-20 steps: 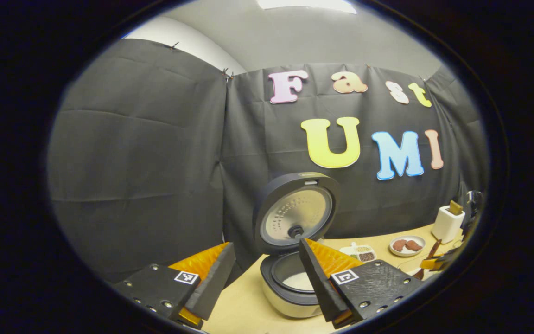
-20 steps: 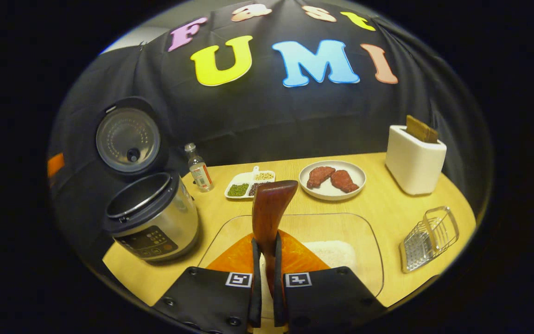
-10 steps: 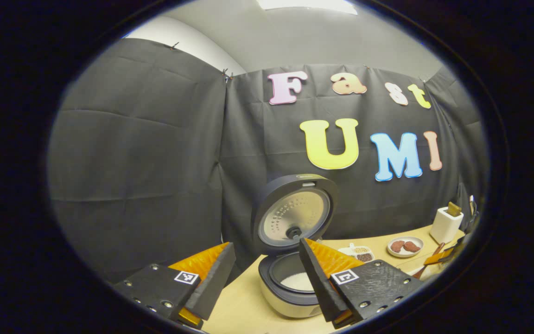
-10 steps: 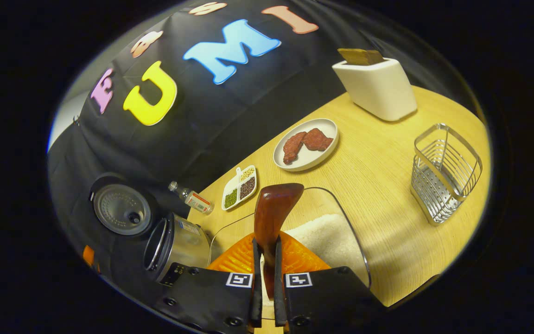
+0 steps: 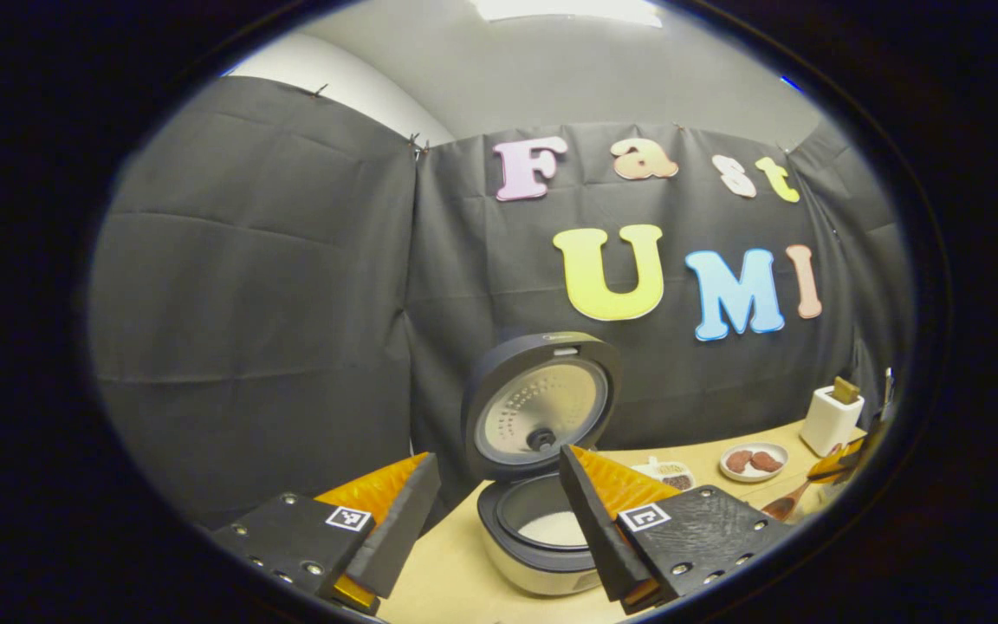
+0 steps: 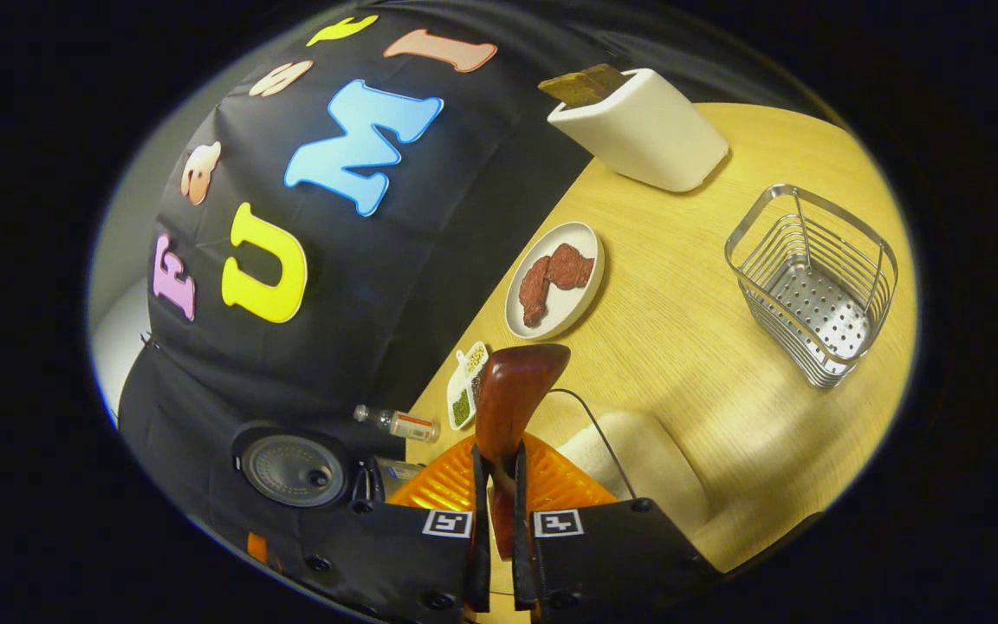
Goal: Close the left gripper, press the button to open the rice cooker; take a wooden spoon from the chopstick holder with the right hand, scoop a spoonful of rice and pour it into the rice cooker, then put the wooden spoon back into the chopstick holder.
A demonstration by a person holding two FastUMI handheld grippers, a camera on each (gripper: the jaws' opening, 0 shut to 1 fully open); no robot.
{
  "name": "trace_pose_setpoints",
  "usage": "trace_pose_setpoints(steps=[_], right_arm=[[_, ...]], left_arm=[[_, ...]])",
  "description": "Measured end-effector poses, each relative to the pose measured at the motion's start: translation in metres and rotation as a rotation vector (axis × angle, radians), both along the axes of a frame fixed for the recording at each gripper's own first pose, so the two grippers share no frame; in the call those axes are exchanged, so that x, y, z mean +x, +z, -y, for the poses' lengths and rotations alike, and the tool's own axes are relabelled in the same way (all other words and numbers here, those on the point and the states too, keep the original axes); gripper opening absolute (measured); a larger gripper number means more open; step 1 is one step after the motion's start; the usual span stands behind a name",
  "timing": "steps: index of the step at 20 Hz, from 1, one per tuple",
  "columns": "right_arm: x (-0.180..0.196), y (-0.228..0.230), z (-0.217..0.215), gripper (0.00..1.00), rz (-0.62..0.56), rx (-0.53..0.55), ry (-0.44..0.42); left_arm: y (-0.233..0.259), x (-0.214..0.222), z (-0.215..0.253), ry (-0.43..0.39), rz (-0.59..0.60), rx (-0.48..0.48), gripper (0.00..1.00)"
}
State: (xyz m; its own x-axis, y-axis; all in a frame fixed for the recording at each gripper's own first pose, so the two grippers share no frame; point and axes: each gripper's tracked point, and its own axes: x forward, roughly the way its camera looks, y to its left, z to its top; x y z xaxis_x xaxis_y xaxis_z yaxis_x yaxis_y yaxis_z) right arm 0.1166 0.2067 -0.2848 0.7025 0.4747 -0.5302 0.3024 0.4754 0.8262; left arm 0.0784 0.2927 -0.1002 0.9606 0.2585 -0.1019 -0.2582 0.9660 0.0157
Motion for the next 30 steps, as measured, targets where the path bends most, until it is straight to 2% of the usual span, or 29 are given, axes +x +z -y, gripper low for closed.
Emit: trace_pose_setpoints(steps=[2,5,6,7,11,12,13,24,28,29,30], right_arm=[[0.005,0.01,-0.002,0.12,-0.006,0.063,-0.017],[0.013,0.031,-0.011,0.12,-0.002,0.157,-0.038],[0.016,0.037,-0.016,0.12,0.002,0.183,-0.043],[0.02,0.045,-0.021,0.12,0.008,0.203,-0.044],[0.034,0.071,-0.053,0.12,0.04,0.262,-0.021],[0.038,0.076,-0.063,0.07,0.048,0.275,-0.012],[0.041,0.081,-0.074,0.12,0.054,0.286,-0.003],[0.062,0.115,-0.211,0.12,0.089,0.38,0.169],[0.064,0.117,-0.257,0.11,0.097,0.381,0.218],[0.064,0.117,-0.268,0.15,0.1,0.376,0.234],[0.063,0.116,-0.278,0.11,0.103,0.368,0.251]], left_arm=[[0.001,0.0,0.0,-0.001,0.004,-0.002,0.88],[0.001,0.0,-0.003,0.005,0.01,-0.006,0.85],[0.001,0.0,-0.005,0.009,0.01,-0.01,0.88],[0.001,0.0,-0.007,0.012,0.011,-0.016,0.85],[0.0,-0.004,-0.019,0.033,0.016,-0.015,0.85],[0.0,-0.006,-0.022,0.04,0.016,-0.013,0.85],[0.0,-0.01,-0.026,0.048,0.016,-0.011,0.85],[-0.015,-0.055,-0.078,0.183,-0.015,-0.01,0.84],[-0.025,-0.076,-0.094,0.235,-0.037,-0.013,0.84],[-0.03,-0.082,-0.098,0.249,-0.046,-0.016,0.84],[-0.034,-0.088,-0.102,0.263,-0.056,-0.02,0.85]])
